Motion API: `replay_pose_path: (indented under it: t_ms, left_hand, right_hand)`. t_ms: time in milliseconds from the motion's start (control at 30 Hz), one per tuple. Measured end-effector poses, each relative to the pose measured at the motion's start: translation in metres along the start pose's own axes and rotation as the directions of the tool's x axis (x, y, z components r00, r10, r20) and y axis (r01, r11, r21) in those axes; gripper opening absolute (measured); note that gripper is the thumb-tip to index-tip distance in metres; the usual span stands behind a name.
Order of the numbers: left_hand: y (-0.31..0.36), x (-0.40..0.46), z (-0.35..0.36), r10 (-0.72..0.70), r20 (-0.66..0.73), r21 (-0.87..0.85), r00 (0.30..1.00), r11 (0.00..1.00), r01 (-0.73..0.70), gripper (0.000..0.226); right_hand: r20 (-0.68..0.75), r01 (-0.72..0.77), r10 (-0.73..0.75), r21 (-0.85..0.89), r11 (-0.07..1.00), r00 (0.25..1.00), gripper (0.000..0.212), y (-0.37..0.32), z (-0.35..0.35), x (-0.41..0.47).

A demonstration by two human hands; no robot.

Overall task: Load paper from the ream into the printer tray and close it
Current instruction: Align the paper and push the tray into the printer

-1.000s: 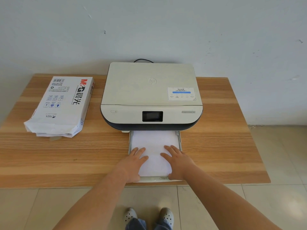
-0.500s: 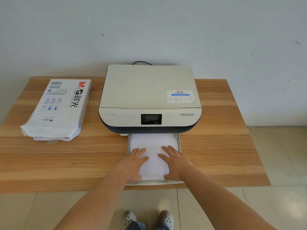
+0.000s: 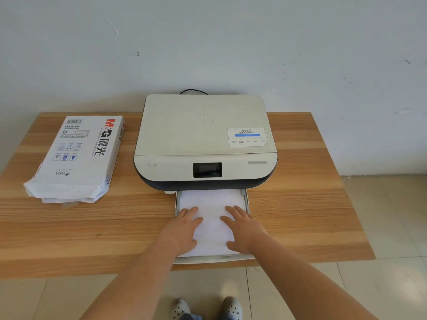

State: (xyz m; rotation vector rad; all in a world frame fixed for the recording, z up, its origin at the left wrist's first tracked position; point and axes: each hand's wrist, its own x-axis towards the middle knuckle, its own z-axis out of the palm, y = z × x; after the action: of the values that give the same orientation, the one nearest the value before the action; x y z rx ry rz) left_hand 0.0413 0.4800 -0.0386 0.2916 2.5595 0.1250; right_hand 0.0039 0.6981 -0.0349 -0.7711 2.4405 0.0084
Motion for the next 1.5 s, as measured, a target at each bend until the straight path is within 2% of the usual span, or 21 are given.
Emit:
replay_pose_path:
  t_ms: [133,233,300,400,467,567,667,733,933,1200,1500]
  left_hand:
    - [0.001,0.000,0.001,-0.007,0.005,-0.023,1.000,1.000,0.007,0.070]
    - [-0.001,-0.002,-0.003,-0.028,-0.069,-0.115,0.997,0.993,0.020,0.065]
    - [-0.007,-0.002,-0.007,-0.108,-0.172,-0.202,0.979,0.977,0.073,0.059]
    - [-0.018,-0.001,-0.013,-0.310,-0.276,-0.308,0.910,0.925,0.222,0.048]
    - [-0.025,0.001,-0.016,-0.418,-0.267,-0.326,0.868,0.887,0.327,0.040]
    - [-0.036,0.005,-0.013,-0.506,-0.110,-0.347,0.856,0.826,0.444,0.046]
    - [-0.042,0.012,-0.006,-0.509,0.099,-0.452,0.855,0.742,0.494,0.057]
    - [-0.043,0.014,-0.006,-0.491,0.152,-0.472,0.858,0.726,0.500,0.058]
    - [-0.042,0.020,-0.011,-0.462,0.136,-0.434,0.876,0.767,0.472,0.041]
    - [-0.043,0.026,-0.013,-0.445,0.141,-0.411,0.884,0.786,0.461,0.025]
    - [-0.042,0.026,-0.012,-0.441,0.131,-0.471,0.888,0.760,0.448,0.023]
  right_hand:
    - [-0.008,-0.004,0.004,0.026,1.000,1.000,0.072,-0.001,0.000,0.001]
    - [-0.075,-0.040,0.052,0.151,0.988,0.996,0.063,0.005,-0.008,0.003]
    - [-0.141,-0.093,0.133,0.258,0.962,0.981,0.056,0.014,-0.015,0.005]
    - [-0.173,-0.224,0.304,0.371,0.901,0.937,0.045,0.028,-0.020,0.008]
    - [-0.164,-0.314,0.405,0.402,0.860,0.900,0.036,0.034,-0.022,0.009]
    - [-0.079,-0.438,0.509,0.406,0.802,0.857,0.030,0.040,-0.021,0.010]
    - [0.049,-0.500,0.524,0.387,0.774,0.850,0.031,0.043,-0.015,0.012]
    - [0.080,-0.501,0.512,0.379,0.778,0.855,0.031,0.043,-0.012,0.014]
    - [0.007,-0.482,0.518,0.377,0.791,0.855,0.027,0.044,-0.015,0.018]
    - [0.150,-0.488,0.465,0.317,0.813,0.872,0.027,0.043,-0.022,0.024]
    - [0.180,-0.497,0.464,0.360,0.789,0.867,0.026,0.043,-0.023,0.027]
